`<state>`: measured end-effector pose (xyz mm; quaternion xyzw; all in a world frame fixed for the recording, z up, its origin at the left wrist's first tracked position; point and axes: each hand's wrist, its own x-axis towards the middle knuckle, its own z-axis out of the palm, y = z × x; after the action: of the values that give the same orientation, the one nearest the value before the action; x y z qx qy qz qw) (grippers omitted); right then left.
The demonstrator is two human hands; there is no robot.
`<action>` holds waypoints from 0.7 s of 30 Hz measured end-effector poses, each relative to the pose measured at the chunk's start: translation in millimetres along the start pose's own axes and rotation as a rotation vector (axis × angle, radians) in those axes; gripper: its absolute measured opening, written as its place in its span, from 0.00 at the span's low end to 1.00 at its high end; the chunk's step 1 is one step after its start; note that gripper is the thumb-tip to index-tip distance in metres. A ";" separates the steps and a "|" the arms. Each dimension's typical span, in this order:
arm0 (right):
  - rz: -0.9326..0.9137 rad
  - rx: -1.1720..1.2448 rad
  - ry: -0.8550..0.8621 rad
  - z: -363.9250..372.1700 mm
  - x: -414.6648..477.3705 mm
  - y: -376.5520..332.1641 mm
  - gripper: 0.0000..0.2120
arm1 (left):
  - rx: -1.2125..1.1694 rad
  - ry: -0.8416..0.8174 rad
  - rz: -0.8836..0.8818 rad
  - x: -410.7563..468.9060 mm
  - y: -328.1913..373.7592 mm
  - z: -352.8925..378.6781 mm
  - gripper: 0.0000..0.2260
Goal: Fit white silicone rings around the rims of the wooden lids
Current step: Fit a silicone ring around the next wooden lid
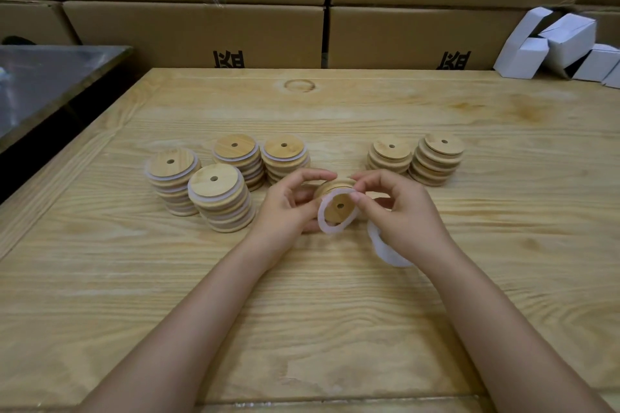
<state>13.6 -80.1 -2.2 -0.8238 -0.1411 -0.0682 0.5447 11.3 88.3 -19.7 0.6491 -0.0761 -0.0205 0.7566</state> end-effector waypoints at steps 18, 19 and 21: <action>0.029 0.017 0.159 9.8 0.6 2.6 0.04 | 0.156 0.129 0.154 0.4 -5.0 1.3 0.05; 0.029 0.006 0.156 9.9 0.5 2.8 0.03 | 0.149 0.139 0.141 1.2 -5.8 1.7 0.06; 0.024 -0.005 0.149 10.2 0.2 2.9 0.03 | 0.146 0.152 0.124 2.3 -6.9 1.7 0.07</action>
<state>14.3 -71.7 -8.8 -0.8195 -0.0904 -0.1233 0.5522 13.8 85.2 -26.1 0.6961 -0.0600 0.0811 0.7109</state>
